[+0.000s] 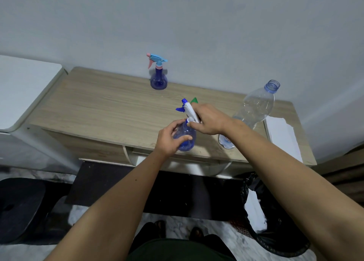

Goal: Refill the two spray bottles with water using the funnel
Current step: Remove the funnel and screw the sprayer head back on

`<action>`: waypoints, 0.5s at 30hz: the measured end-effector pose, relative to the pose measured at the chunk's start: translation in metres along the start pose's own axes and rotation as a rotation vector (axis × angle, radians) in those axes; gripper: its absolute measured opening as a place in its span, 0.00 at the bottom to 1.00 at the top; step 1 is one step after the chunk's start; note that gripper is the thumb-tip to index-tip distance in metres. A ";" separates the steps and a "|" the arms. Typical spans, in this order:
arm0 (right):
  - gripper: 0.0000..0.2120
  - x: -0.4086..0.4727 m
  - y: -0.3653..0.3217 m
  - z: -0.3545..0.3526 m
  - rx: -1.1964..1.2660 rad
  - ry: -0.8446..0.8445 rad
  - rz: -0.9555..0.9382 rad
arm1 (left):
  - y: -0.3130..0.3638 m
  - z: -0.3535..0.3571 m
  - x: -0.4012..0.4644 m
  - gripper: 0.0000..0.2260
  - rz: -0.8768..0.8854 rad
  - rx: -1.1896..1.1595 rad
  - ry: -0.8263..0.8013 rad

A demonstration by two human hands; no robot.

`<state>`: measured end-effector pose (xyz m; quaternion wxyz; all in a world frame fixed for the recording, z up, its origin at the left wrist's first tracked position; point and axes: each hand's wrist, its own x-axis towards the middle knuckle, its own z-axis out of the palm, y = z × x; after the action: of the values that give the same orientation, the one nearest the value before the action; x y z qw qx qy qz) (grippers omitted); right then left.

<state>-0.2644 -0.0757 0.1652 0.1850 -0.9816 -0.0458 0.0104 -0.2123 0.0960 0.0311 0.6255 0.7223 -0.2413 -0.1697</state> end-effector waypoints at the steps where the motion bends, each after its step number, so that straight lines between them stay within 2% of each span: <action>1: 0.18 0.001 0.000 -0.001 0.002 -0.008 0.009 | 0.000 0.000 0.000 0.27 -0.003 -0.003 0.003; 7: 0.19 0.013 0.009 -0.009 -0.038 -0.107 -0.001 | -0.001 0.001 0.003 0.27 -0.027 0.032 0.007; 15: 0.19 0.022 0.015 -0.013 -0.058 -0.105 -0.042 | -0.002 0.000 0.002 0.29 -0.067 0.025 -0.003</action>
<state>-0.2411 -0.0921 0.1714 0.1540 -0.9835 -0.0762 0.0566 -0.2105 0.0948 0.0295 0.6100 0.7374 -0.2202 -0.1887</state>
